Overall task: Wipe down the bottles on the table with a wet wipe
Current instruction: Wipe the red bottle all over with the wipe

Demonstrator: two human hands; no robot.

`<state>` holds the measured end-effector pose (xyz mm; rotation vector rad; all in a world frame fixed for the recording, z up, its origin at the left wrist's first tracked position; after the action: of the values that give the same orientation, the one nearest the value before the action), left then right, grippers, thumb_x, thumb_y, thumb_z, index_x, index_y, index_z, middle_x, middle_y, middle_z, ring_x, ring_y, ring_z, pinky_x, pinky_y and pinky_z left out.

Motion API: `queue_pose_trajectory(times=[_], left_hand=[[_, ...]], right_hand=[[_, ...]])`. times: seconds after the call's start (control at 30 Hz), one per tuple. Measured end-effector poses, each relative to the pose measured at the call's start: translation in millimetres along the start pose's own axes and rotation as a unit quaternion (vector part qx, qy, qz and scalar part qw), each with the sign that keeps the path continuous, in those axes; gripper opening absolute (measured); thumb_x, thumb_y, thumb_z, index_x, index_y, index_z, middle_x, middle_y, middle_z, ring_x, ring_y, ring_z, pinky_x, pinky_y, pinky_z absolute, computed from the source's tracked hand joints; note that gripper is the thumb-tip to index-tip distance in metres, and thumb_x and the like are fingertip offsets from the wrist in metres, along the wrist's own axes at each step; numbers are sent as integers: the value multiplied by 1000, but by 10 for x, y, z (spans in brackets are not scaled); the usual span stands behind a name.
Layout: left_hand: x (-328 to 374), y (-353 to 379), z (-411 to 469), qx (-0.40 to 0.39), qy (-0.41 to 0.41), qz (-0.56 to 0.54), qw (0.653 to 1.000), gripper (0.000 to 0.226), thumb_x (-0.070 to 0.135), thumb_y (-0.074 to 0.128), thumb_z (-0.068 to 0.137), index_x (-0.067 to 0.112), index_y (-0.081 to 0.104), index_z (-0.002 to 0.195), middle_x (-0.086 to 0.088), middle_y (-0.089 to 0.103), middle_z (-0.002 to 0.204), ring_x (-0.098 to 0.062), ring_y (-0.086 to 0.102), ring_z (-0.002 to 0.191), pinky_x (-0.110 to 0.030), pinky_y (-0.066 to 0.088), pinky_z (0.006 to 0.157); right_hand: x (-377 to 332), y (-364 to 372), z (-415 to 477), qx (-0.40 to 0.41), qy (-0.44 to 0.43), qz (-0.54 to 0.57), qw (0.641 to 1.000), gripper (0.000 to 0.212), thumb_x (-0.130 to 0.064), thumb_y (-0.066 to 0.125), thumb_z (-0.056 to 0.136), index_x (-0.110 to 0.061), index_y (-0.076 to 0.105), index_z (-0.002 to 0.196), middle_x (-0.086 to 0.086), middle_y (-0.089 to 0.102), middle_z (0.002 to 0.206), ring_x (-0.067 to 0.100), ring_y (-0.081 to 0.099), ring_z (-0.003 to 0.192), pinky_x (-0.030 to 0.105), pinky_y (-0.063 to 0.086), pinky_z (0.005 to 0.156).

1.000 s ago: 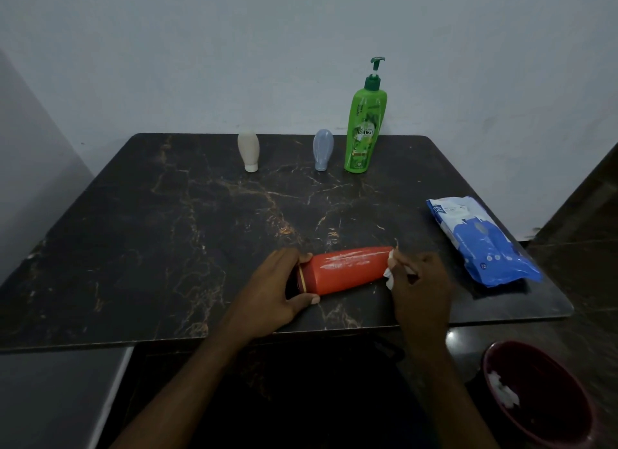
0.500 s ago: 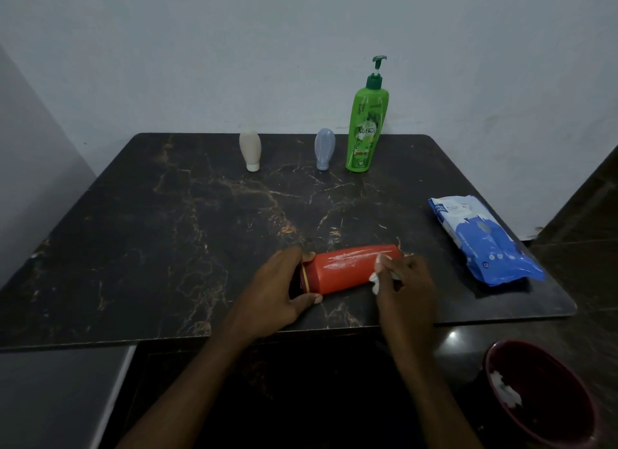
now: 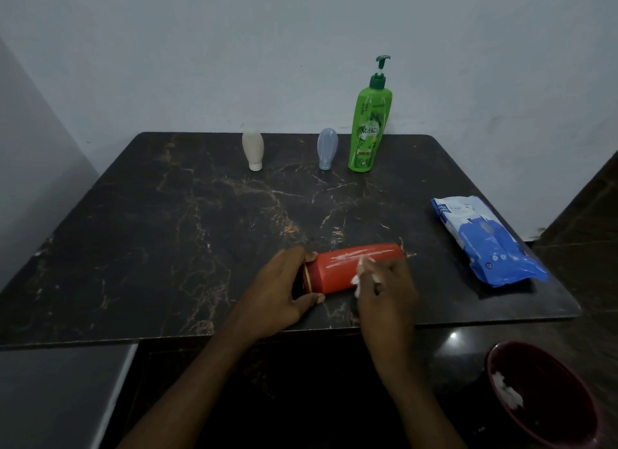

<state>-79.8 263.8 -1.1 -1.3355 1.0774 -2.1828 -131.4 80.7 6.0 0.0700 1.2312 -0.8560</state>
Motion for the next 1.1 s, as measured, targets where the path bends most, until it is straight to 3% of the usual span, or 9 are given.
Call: queue_pose_trajectory(times=[0.17,0.3,0.37,0.47,0.6,0.7,0.77,0.97,1.1], left_hand=[[1,7,4,-3,12,1,1000,57,35,80,84,26,50,131,12,55,127,-2,50,112,-23,45,94],[-3,3,-8,-5,-4,-3,1000,63,39,83,81,29,48,133,14,50,126,0,49,111,-9,37,91],[-10,6,-11,-7,-2,-2,1000,64,40,83,81,29,48,133,14,51,126,0,49,112,-7,35,92],[-16,7,-6,2,3,-5,1000,62,37,84,80,27,51,131,15,52,125,1,50,111,-8,36,94],[-5,1,2,-1,14,-7,1000,55,29,80,83,26,50,130,13,55,125,0,51,113,-22,45,97],[11,-12,7,-7,-10,-17,1000,57,36,84,80,32,48,125,15,52,122,4,50,108,-13,42,91],[7,-7,8,-14,-15,-19,1000,59,38,85,80,34,46,124,16,50,123,7,49,107,-11,40,89],[-14,4,9,-6,8,-14,1000,51,35,80,83,32,48,123,13,56,120,-1,53,107,-23,45,88],[-4,-10,7,-10,-3,-11,1000,57,41,84,80,35,45,122,14,53,122,4,51,108,-17,45,88]], right_hand=[[-150,206,-226,-131,-122,30,983,20,-2,64,89,-11,73,104,-6,57,96,2,58,85,12,46,76],[40,50,22,-74,-27,31,996,21,-7,67,89,-20,74,105,-14,59,97,-4,61,88,9,49,76],[95,-10,85,-33,16,6,999,19,-10,67,90,-19,73,105,-7,61,101,-6,60,85,4,45,75],[-44,84,-76,-57,-66,1,996,20,-5,63,92,-13,73,106,-2,59,100,1,59,80,7,44,73],[-190,202,-228,-148,-157,15,976,12,-3,61,92,-8,72,96,-4,54,92,5,56,77,17,46,72],[-65,114,-57,-102,-99,5,990,14,-4,64,91,-8,74,100,-7,55,96,-4,56,87,6,43,77],[-7,64,3,-55,-75,-15,996,18,-4,64,90,-9,73,105,-8,55,100,-9,54,87,7,46,78],[-155,184,-144,-158,-174,-25,972,17,-3,60,92,-11,71,102,-7,53,98,4,54,80,18,47,73],[79,-29,125,-116,-103,-31,987,17,-6,63,92,-18,72,99,-8,58,95,2,57,80,17,49,73]])
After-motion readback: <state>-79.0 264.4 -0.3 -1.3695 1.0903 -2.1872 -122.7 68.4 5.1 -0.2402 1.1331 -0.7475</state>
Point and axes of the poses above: each hand's wrist, its own z-axis towards the middle knuckle, its own y-axis out of the palm, x = y × z, the point moved 1 cm from there along z, towards the middle knuckle
